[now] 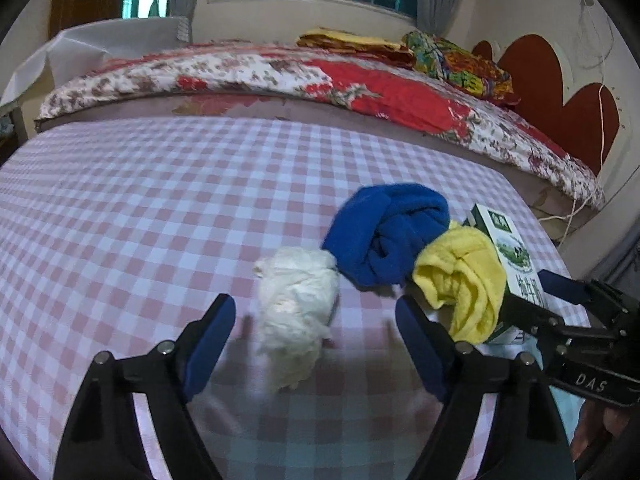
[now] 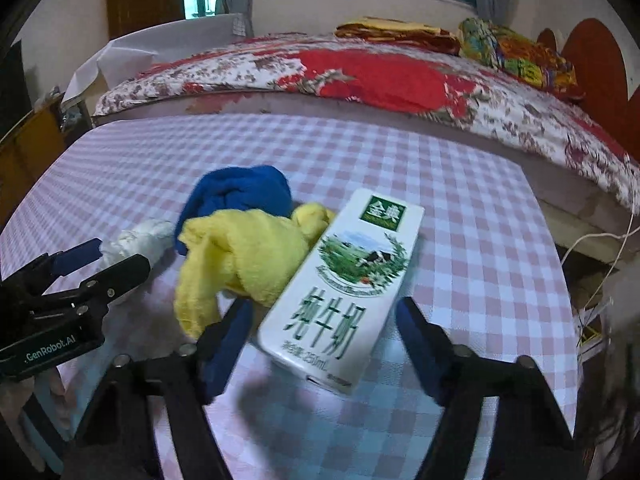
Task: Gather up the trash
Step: 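Grasp the white milk carton with the right tool while the left tool grasps the white tissue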
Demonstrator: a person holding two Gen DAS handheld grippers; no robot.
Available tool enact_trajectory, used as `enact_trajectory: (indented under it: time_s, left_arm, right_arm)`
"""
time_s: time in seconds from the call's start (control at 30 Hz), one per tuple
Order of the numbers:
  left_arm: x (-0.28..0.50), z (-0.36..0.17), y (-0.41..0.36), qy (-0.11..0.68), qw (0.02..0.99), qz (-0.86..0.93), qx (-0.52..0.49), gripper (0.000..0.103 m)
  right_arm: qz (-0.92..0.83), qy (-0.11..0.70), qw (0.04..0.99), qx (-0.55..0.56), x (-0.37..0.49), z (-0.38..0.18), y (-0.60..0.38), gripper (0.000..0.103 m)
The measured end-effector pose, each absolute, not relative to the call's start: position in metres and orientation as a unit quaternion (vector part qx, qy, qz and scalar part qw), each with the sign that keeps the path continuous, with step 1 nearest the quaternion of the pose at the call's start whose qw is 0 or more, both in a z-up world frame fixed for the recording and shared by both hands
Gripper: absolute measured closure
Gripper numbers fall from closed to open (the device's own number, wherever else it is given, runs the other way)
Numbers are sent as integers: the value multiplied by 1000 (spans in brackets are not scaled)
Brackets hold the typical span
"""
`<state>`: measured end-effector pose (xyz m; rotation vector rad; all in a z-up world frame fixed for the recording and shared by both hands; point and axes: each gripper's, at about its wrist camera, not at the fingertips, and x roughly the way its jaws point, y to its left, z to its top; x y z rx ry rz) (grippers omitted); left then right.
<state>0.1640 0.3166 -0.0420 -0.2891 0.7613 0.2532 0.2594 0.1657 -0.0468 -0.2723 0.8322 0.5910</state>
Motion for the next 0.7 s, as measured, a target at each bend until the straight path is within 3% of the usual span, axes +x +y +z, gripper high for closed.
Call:
enact_trajectory:
  time_s: [0.23, 0.3, 0.33, 0.37, 0.7]
  left_arm:
    - [176, -52, 316, 390, 901, 116, -152, 31]
    - [177, -53, 319, 391, 899, 115, -160, 41]
    - [178, -55, 321, 394, 897, 111, -167, 57]
    - [177, -56, 323, 393, 896, 110, -175, 67]
    - [154, -28, 317, 339, 917, 132, -166, 70]
  right_arm:
    - [269, 423, 855, -130, 276, -58, 165, 32]
    - [271, 420, 856, -128, 275, -57, 163, 35]
    - [274, 417, 857, -126, 274, -57, 160, 36]
    - [275, 416, 858, -126, 273, -57, 158, 36]
    - [282, 382, 873, -111, 258, -46, 116, 44]
